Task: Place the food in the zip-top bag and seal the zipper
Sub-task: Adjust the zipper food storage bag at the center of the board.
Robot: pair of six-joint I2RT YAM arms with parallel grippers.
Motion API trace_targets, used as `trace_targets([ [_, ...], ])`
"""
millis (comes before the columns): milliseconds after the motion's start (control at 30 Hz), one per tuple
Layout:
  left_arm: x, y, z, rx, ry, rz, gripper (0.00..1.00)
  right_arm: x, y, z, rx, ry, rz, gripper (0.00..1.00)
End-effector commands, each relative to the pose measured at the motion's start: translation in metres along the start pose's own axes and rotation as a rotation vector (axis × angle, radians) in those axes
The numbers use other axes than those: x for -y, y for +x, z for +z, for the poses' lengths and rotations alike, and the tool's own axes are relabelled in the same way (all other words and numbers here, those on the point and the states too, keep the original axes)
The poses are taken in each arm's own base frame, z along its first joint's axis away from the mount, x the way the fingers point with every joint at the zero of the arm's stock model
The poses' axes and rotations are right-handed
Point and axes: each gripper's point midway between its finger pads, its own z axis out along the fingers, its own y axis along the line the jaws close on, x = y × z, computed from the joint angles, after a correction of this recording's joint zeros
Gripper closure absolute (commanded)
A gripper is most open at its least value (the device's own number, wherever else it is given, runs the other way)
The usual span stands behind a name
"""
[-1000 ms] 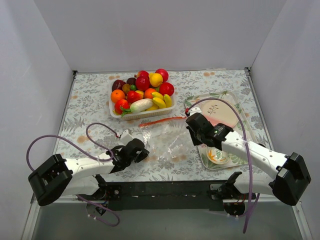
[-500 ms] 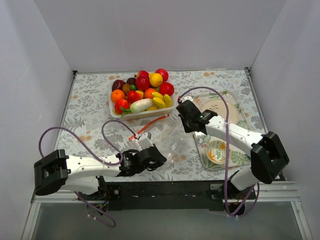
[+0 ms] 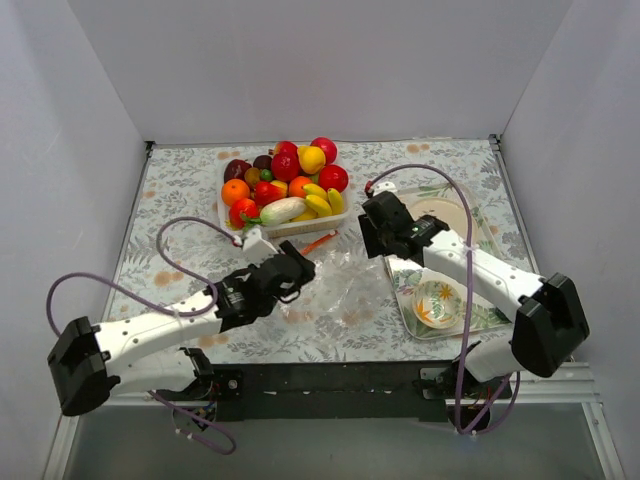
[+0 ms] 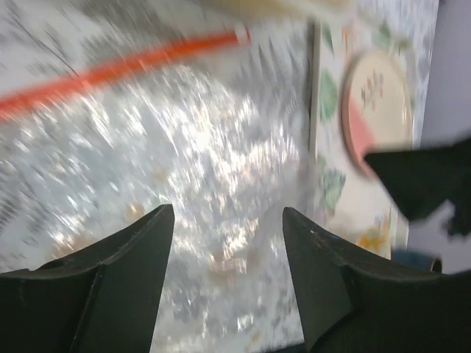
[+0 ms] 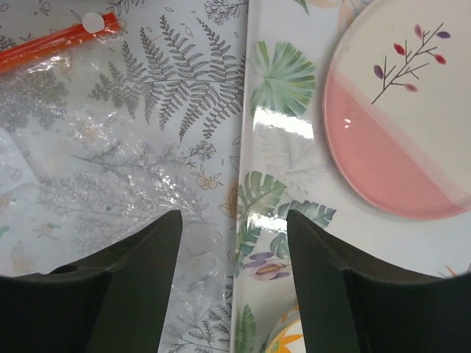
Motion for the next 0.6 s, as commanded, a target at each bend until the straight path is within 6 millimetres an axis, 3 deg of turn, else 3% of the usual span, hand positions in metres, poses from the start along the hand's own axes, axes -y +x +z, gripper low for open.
trace_targets([
  [0,-0.073,-0.065,0.006,0.209,-0.210,0.036,0.44,0.009,0.017,-0.019,0.010,-0.007,0.052,0.32],
  [33,-0.085,-0.077,0.011,0.241,-0.238,0.009,0.53,0.004,0.020,-0.021,0.012,-0.039,0.062,0.31],
  [100,-0.094,-0.076,0.027,0.228,-0.213,-0.023,0.56,-0.003,0.029,-0.028,0.024,-0.091,0.081,0.30],
  [167,-0.109,-0.088,0.038,0.251,-0.255,-0.055,0.59,-0.016,0.031,-0.037,0.043,-0.160,0.094,0.30],
  [400,-0.124,-0.109,0.066,0.325,-0.305,-0.020,0.69,-0.048,0.067,-0.043,0.019,-0.296,0.138,0.28],
  [433,-0.130,-0.106,0.072,0.311,-0.324,-0.005,0.71,-0.050,0.080,-0.040,-0.004,-0.292,0.143,0.28],
  [567,-0.138,-0.093,0.087,0.264,-0.344,0.032,0.82,-0.054,0.095,-0.039,-0.011,-0.313,0.179,0.29],
])
